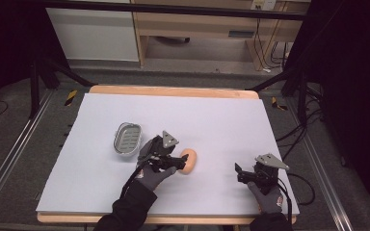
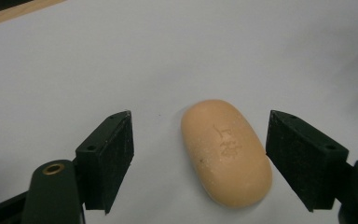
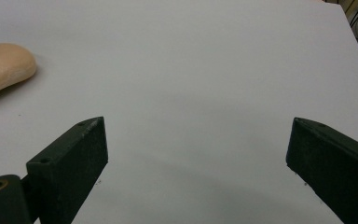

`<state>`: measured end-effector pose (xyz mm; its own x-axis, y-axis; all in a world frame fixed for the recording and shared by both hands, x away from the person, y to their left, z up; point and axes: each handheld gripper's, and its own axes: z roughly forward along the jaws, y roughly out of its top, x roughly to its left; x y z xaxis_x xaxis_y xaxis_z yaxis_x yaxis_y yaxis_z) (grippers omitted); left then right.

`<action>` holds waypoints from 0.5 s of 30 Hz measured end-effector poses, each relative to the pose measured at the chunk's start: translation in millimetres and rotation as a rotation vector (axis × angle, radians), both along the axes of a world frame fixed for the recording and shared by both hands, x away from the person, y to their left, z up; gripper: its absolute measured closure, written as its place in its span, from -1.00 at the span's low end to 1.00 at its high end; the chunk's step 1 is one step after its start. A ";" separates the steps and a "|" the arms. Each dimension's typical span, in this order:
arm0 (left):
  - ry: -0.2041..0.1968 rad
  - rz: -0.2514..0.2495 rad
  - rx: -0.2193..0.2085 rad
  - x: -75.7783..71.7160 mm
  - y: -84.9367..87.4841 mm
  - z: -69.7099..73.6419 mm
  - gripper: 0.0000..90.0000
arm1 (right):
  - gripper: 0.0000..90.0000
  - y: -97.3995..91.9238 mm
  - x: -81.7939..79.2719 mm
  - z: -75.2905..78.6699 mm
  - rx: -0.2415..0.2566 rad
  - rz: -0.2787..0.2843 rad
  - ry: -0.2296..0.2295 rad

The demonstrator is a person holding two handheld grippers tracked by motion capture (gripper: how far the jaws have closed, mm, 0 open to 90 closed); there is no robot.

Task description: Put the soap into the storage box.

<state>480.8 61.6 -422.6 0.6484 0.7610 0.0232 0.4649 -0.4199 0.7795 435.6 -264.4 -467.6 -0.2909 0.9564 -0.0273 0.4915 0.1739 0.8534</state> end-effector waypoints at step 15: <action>0.019 -0.009 0.028 3.9 -23.2 -8.4 -0.52 | -0.88 0.7 0.4 0.3 0.004 0.000 0.002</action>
